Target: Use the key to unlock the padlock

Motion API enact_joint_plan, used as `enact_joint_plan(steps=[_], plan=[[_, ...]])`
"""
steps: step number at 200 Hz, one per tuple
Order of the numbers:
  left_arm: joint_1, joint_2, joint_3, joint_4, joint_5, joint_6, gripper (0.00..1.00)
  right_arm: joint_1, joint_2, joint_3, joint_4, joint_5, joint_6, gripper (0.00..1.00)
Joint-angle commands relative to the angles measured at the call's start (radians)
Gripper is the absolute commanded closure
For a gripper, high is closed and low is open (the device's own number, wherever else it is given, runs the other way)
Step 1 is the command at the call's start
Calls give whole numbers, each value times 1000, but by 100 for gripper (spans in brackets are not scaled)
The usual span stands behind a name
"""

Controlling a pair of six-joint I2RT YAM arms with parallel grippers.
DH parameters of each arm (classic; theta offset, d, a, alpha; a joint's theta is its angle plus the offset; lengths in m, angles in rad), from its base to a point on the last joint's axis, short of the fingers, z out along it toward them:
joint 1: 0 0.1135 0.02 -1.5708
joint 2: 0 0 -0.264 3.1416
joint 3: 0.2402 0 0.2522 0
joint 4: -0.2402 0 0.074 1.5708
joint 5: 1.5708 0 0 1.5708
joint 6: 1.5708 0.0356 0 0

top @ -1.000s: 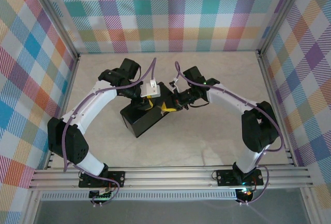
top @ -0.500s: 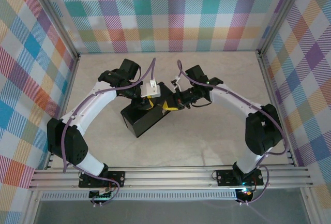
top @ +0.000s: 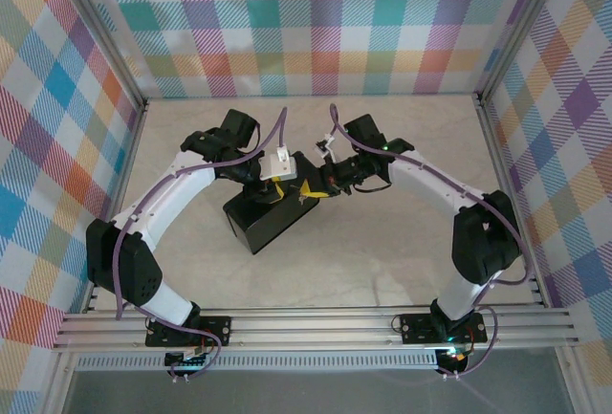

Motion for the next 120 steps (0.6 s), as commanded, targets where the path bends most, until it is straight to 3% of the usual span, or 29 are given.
enact_joint_plan(steps=[1, 120], plan=[[-15, 3, -37, -37, 8, -13, 61, -5, 16, 30, 10, -34, -24, 100], [-15, 1, -47, -23, 12, -19, 61, -2, 35, 2, 34, -33, -11, 100]])
